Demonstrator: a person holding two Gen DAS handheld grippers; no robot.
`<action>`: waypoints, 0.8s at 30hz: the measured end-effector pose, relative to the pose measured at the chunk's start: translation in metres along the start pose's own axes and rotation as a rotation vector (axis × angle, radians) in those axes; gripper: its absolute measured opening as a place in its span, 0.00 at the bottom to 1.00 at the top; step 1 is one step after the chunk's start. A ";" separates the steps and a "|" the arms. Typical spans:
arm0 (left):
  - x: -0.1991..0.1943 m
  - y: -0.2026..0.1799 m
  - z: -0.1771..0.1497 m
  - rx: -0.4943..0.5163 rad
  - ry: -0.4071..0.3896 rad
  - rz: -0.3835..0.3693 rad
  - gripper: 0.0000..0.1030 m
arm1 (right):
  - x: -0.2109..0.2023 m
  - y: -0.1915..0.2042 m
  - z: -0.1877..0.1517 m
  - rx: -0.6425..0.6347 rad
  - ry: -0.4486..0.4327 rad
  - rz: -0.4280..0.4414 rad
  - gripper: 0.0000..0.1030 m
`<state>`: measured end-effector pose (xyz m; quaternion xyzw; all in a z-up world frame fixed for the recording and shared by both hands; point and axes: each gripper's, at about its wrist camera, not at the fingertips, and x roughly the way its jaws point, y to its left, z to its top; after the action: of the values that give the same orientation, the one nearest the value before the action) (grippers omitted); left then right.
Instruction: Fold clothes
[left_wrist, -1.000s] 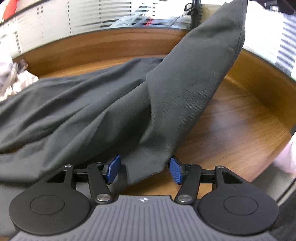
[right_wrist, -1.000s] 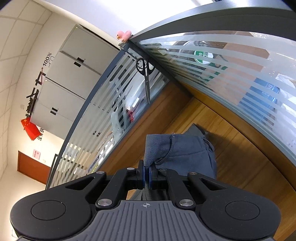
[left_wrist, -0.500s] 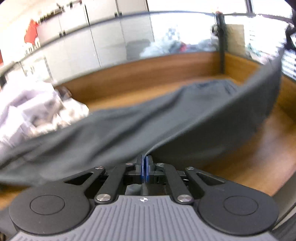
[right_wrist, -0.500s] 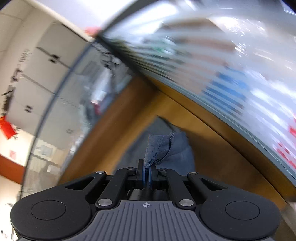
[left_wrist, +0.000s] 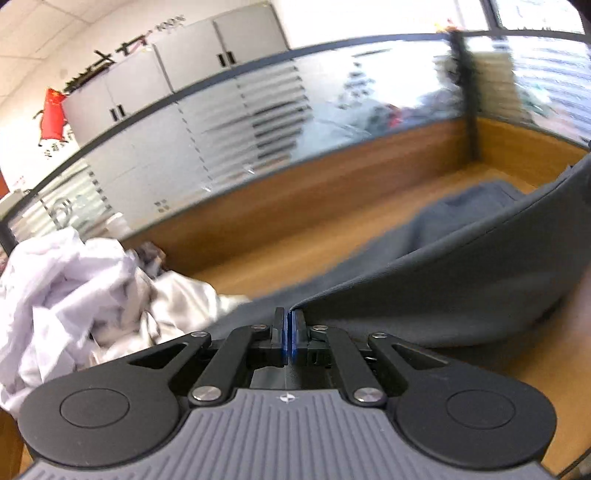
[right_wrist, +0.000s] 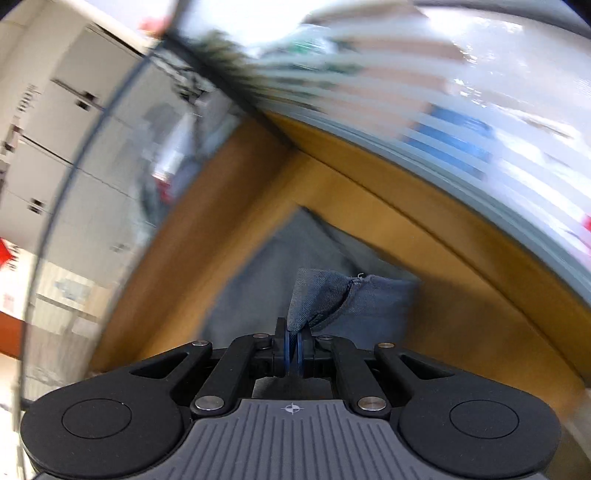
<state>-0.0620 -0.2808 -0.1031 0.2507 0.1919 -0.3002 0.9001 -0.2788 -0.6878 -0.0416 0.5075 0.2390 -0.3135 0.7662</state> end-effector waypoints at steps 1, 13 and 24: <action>0.009 0.010 0.011 -0.003 -0.018 0.011 0.02 | 0.005 0.015 0.007 -0.006 -0.015 0.027 0.06; 0.086 0.118 0.176 -0.010 -0.332 0.103 0.01 | 0.034 0.180 0.099 -0.056 -0.250 0.242 0.05; 0.041 0.149 0.253 0.152 -0.495 -0.021 0.01 | -0.017 0.203 0.124 -0.072 -0.391 0.326 0.05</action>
<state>0.1132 -0.3388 0.1293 0.2343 -0.0549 -0.3755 0.8950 -0.1381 -0.7400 0.1431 0.4413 0.0122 -0.2692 0.8559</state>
